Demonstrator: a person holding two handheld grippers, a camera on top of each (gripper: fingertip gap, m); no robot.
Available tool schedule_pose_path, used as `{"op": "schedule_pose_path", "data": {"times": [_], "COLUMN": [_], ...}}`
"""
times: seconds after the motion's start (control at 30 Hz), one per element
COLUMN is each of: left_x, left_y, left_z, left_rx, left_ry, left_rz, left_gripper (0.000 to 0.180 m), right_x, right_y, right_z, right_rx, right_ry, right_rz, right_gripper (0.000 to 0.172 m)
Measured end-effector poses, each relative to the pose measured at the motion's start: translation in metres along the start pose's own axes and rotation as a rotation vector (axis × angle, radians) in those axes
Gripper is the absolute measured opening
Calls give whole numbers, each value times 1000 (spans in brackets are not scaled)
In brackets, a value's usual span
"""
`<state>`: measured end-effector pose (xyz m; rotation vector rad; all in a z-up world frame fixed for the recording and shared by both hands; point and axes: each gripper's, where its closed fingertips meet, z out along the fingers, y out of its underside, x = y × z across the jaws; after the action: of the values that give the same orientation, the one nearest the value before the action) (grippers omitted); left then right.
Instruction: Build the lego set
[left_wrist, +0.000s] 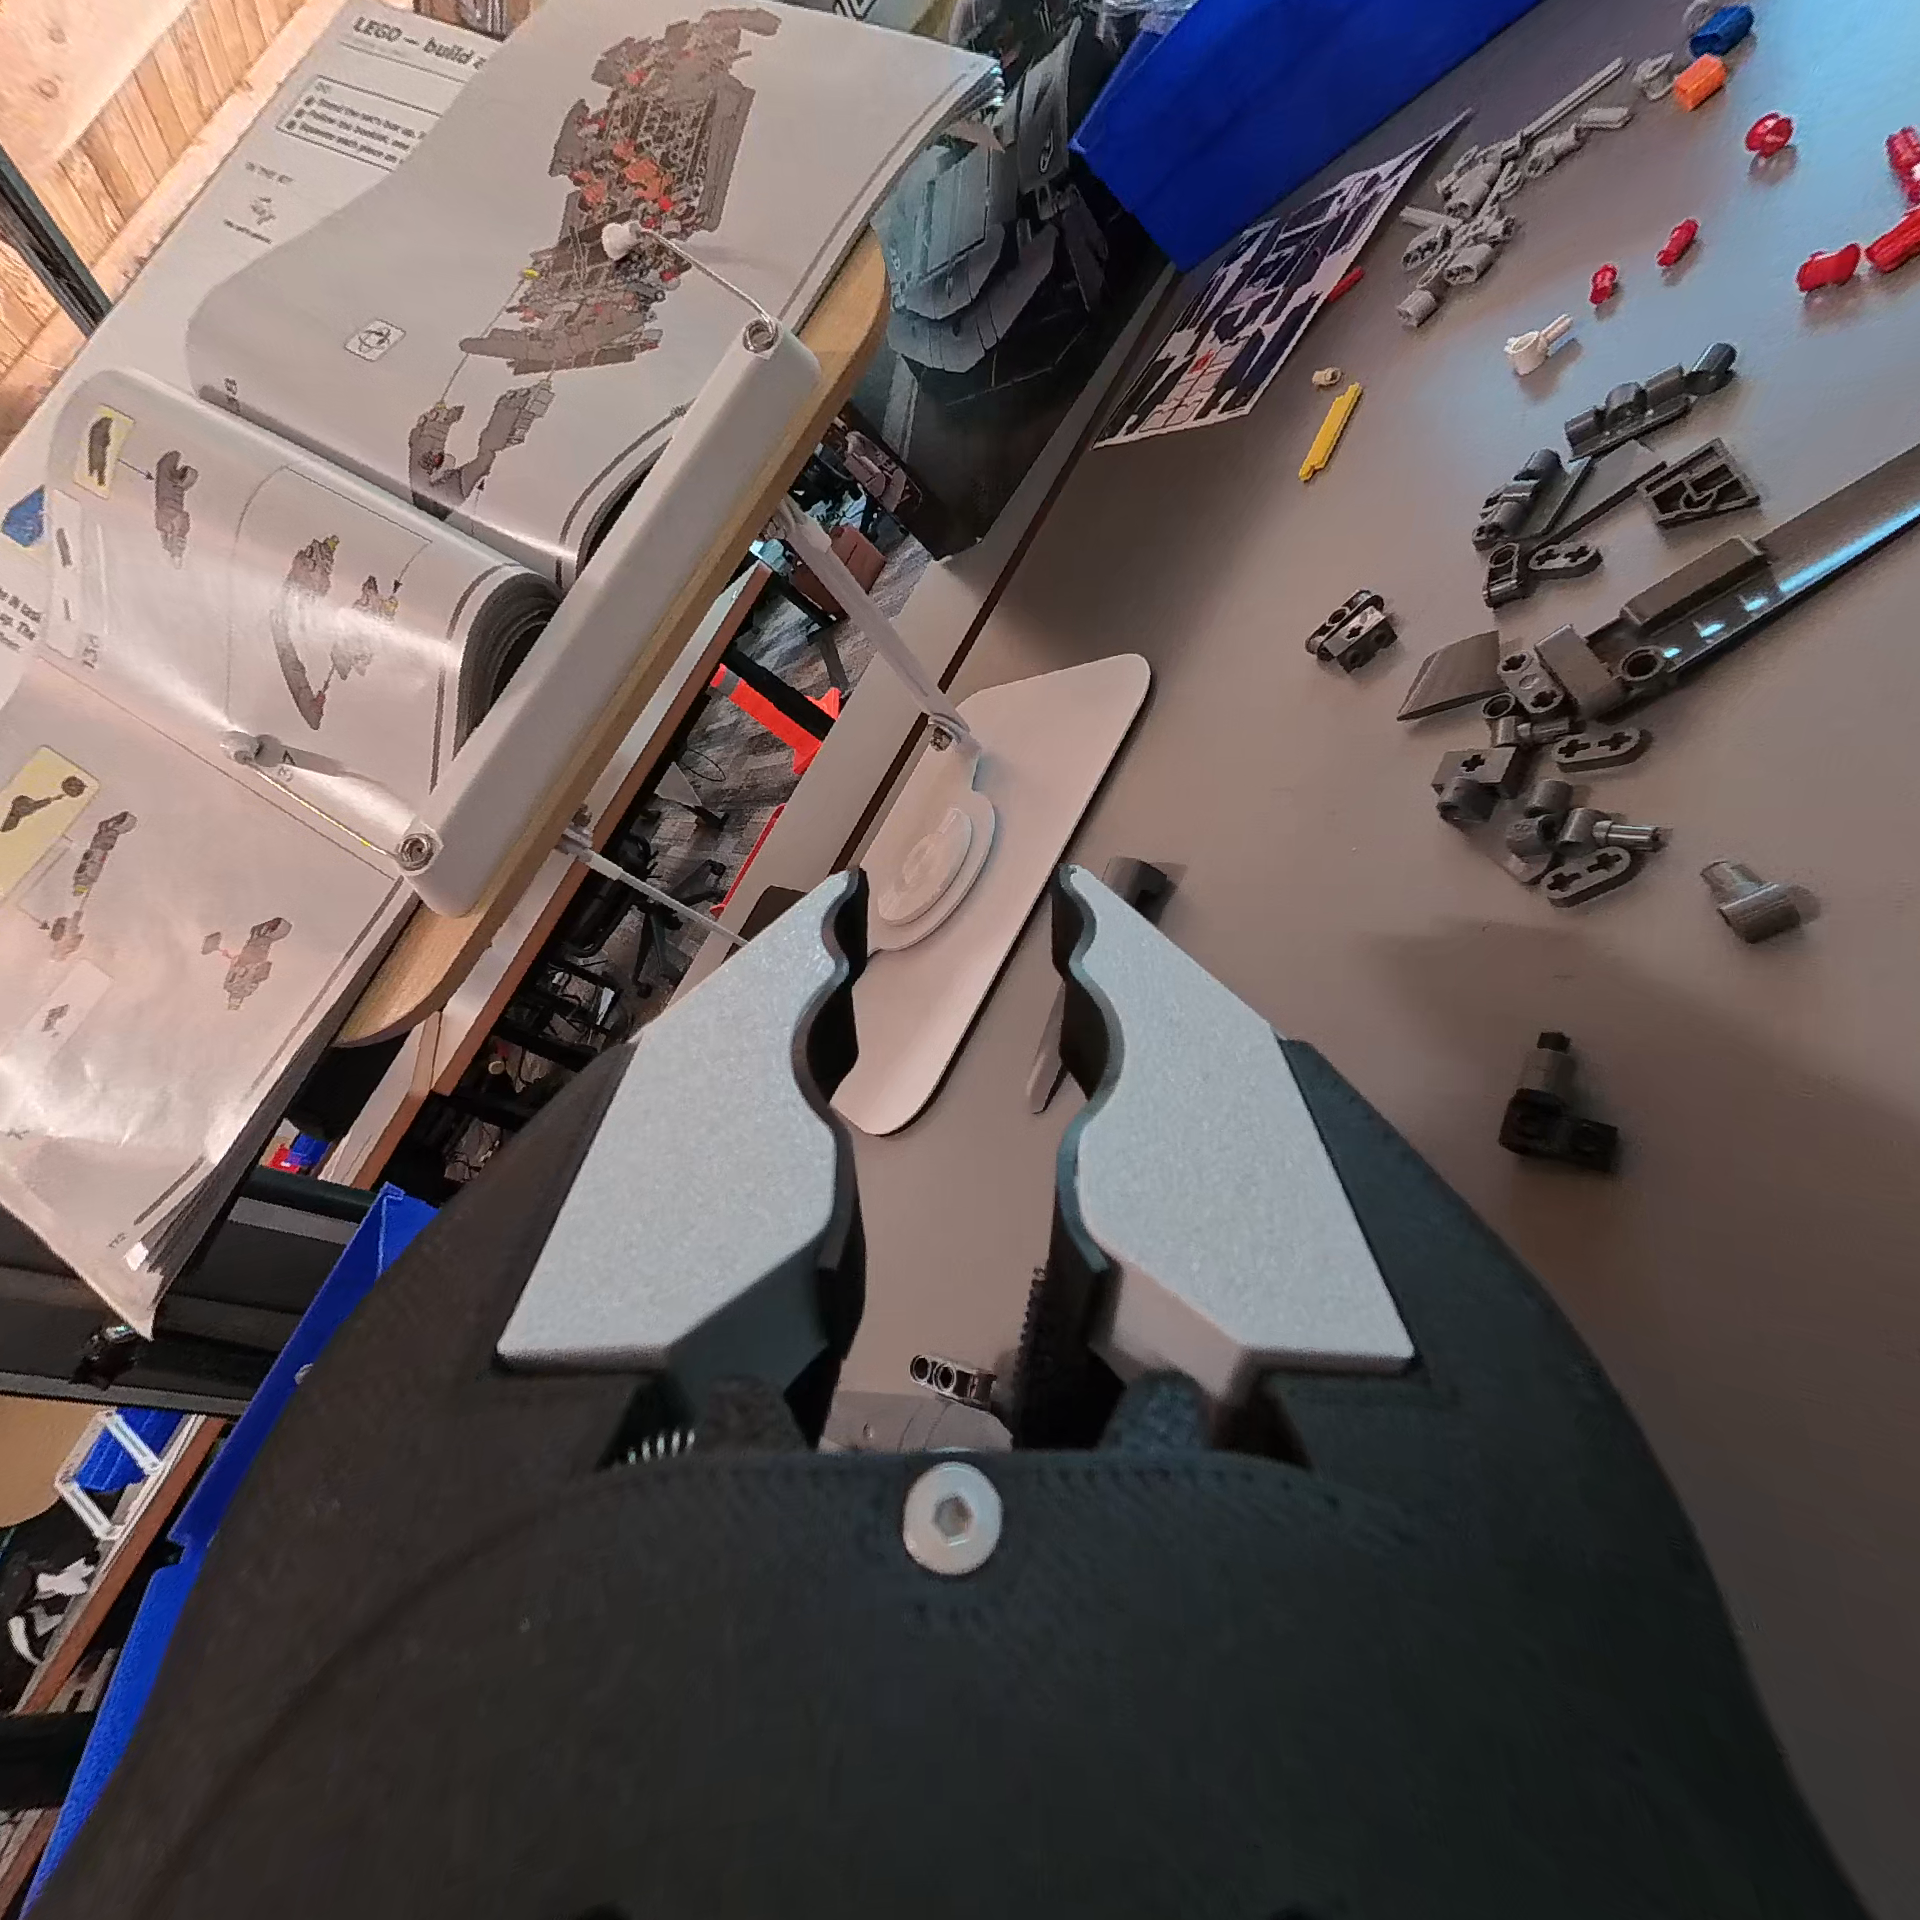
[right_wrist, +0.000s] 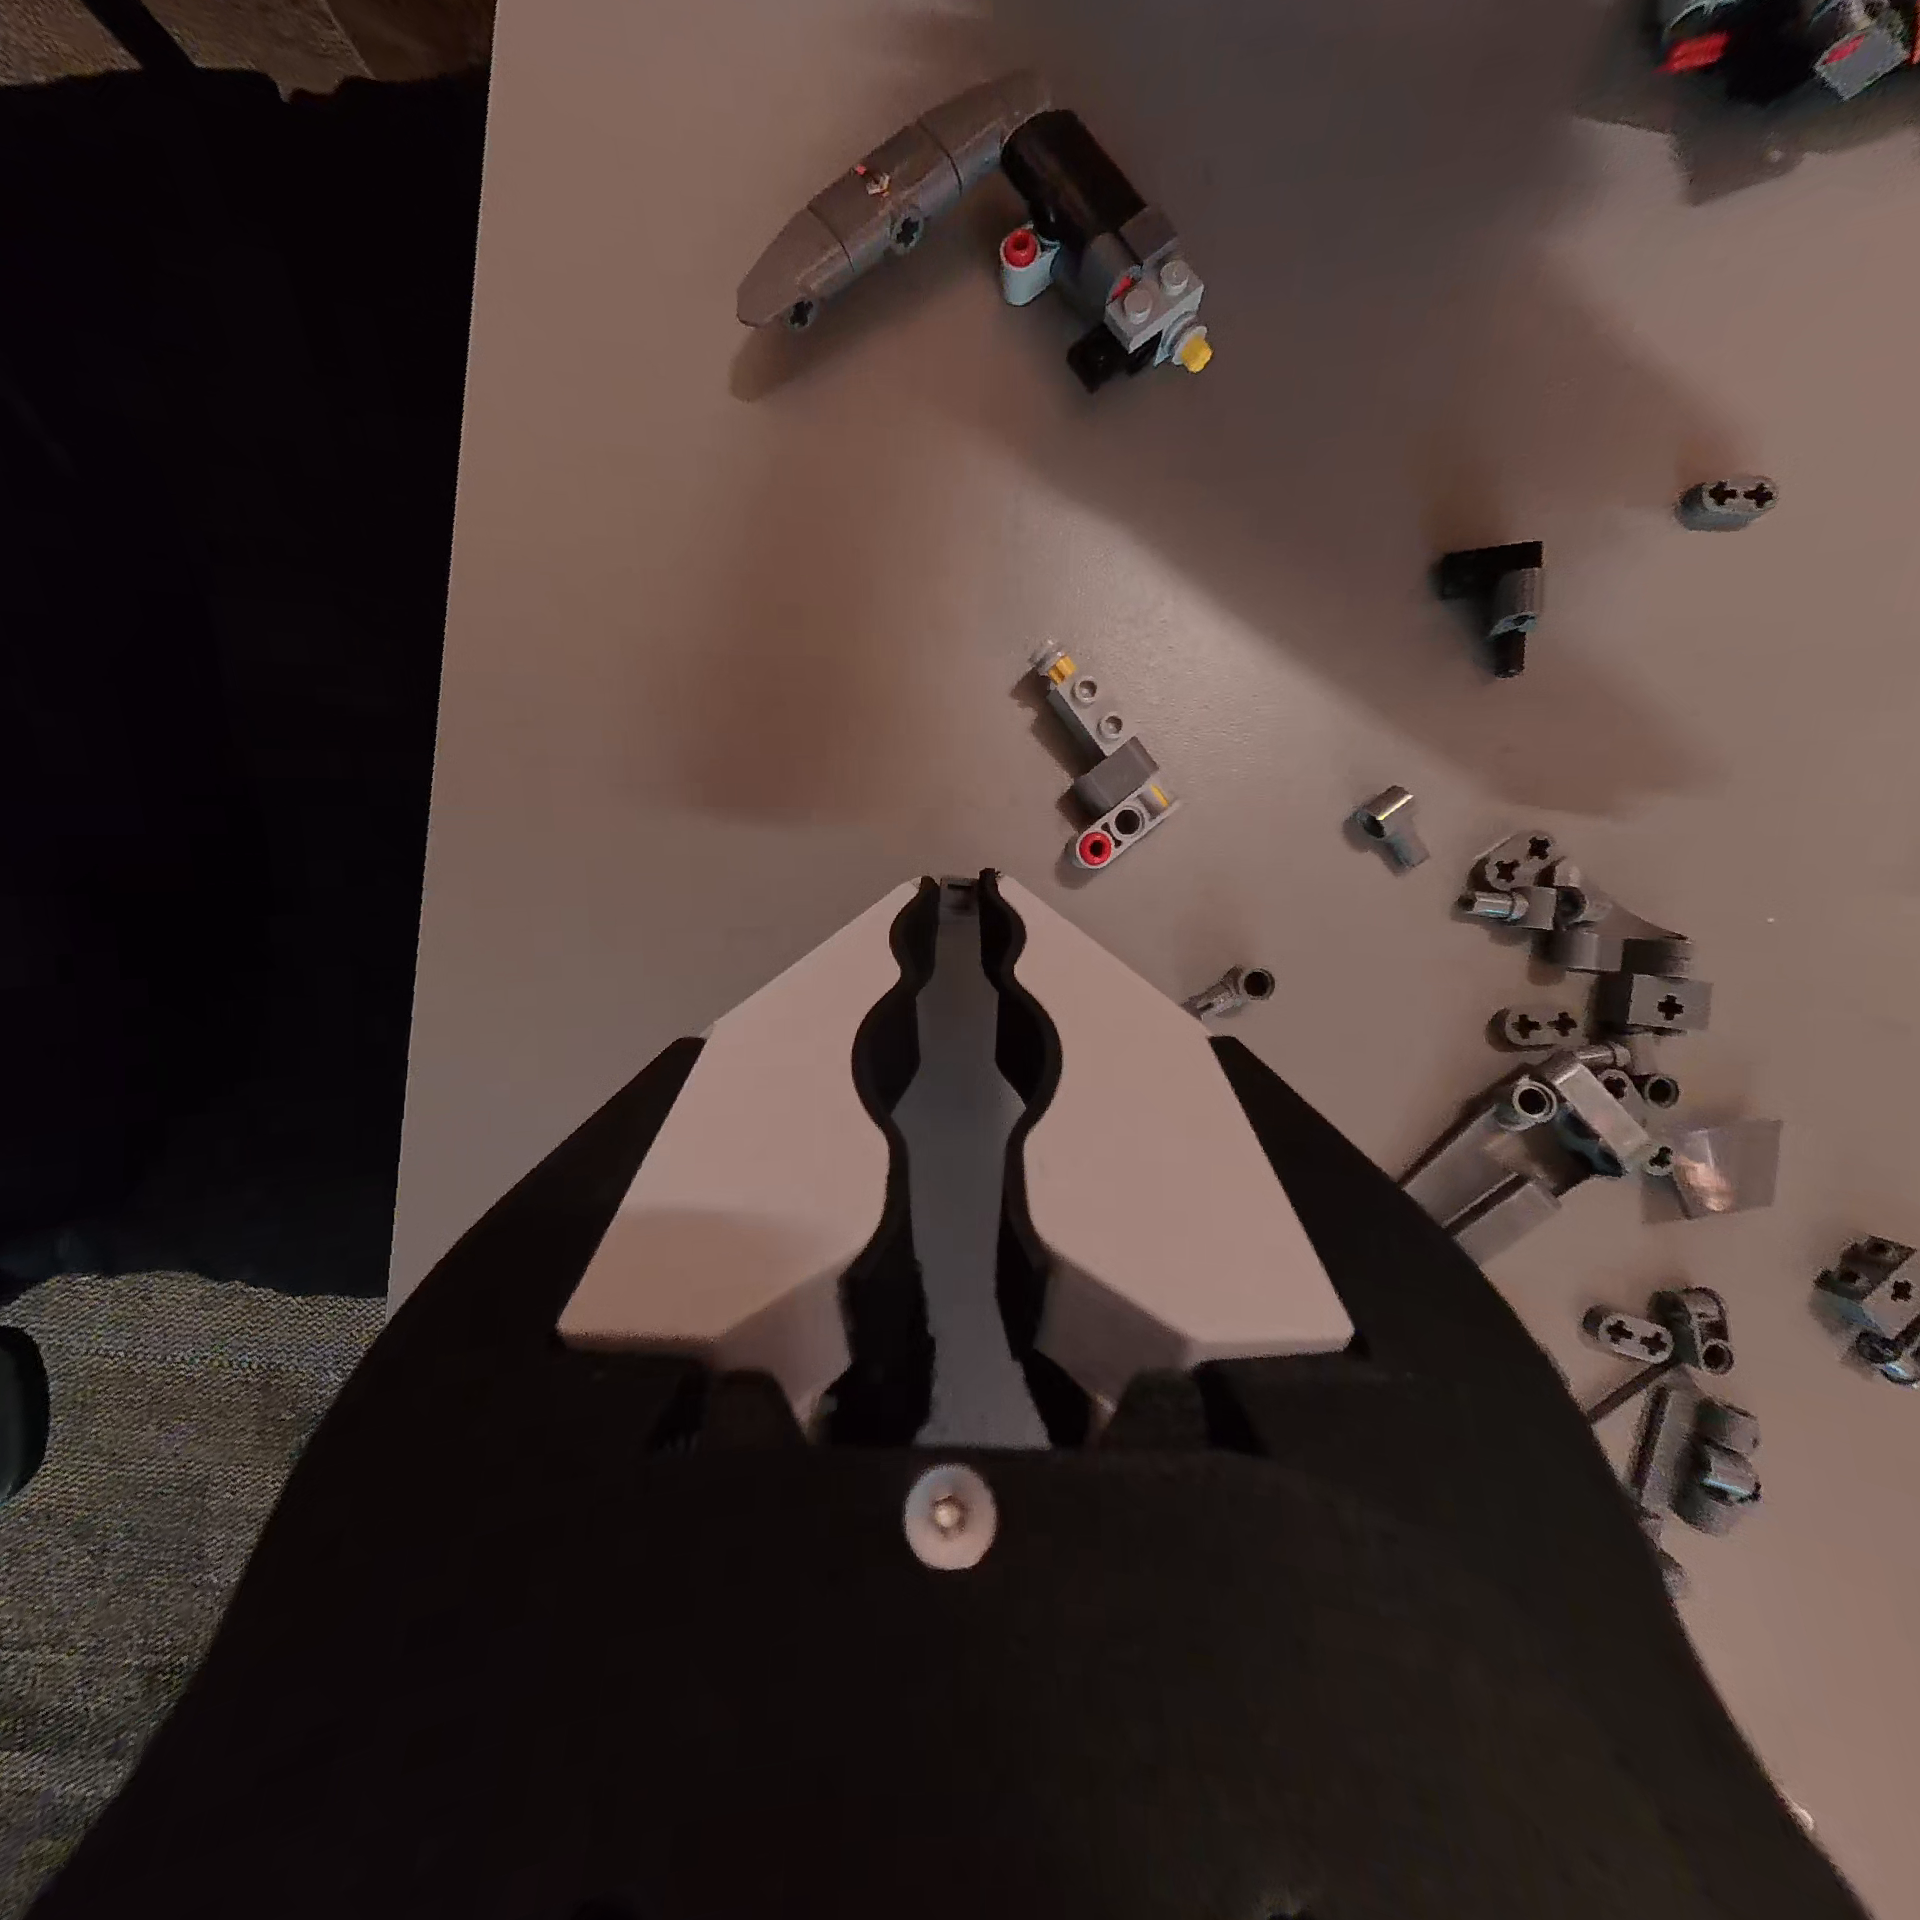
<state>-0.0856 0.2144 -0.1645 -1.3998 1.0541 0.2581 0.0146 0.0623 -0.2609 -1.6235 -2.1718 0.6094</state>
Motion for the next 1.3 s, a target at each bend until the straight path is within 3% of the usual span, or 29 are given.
{"op": "schedule_pose_path", "data": {"times": [0.07, 0.23, 0.4, 0.6, 0.73, 0.87, 1.03, 1.3], "left_x": [1, 2, 3, 4, 8, 9, 11, 3], "left_y": [0, 1, 2, 1, 1, 4, 13, 6], "left_z": [0, 1, 2, 1, 3, 5, 9, 6], "left_rx": [-1, -4, -8, -5, -10, -27, -64, -48], "left_ry": [2, 6, 10, 15, 21, 19, 11, -60], "left_rz": [1, 0, 3, -1, 6, 15, 33, 96], "left_gripper": [34, 34, 34, 34, 34, 34, 33, 26], "right_x": [-2, -4, -1, 20, 28, 30, 27, 36], "right_y": [1, 1, 0, 25, 80, 140, 174, 170], "right_z": [3, 2, -12, -107, -176, -211, -215, -183], "right_rx": [-8, -11, 25, 140, 135, 73, 82, 76], "right_ry": [-8, -9, 25, 262, 436, 539, 551, 487], "right_rz": [0, 1, 1, 102, 226, 339, 396, 334], "right_gripper": [6, 25, 24, 11, 13, 19, 23, 24]}}
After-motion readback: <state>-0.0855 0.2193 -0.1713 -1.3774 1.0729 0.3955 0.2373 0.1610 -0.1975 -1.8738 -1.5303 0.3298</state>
